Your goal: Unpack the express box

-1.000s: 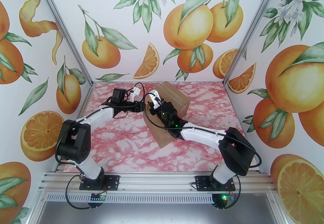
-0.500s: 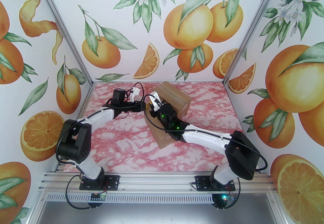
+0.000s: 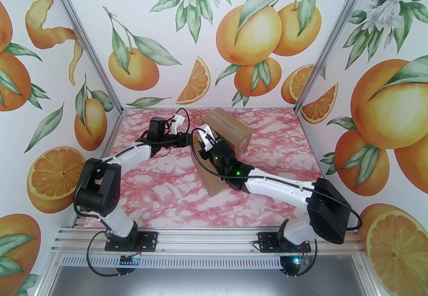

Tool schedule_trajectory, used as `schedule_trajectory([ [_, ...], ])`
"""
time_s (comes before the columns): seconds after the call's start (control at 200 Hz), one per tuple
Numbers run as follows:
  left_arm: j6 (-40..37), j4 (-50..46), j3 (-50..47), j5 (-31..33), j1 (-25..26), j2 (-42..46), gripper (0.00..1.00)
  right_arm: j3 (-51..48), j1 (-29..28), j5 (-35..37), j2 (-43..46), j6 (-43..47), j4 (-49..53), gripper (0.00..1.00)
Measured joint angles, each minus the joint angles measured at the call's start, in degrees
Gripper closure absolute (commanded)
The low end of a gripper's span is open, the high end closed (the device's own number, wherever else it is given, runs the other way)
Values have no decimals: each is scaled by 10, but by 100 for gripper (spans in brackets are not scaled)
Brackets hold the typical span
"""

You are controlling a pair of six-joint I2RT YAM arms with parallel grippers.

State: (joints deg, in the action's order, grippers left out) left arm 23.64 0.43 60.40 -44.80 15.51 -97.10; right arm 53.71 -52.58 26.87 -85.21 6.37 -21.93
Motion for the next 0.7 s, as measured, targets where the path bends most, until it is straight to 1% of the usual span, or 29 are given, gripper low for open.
schedule_trajectory([
  [0.405, -7, -2, 0, 14, 10, 3, 63, -36, -7, 10, 42, 2, 9, 100],
  [0.7, -13, -2, -4, 23, 12, 8, 63, -59, -22, 23, 71, 8, 18, 100],
])
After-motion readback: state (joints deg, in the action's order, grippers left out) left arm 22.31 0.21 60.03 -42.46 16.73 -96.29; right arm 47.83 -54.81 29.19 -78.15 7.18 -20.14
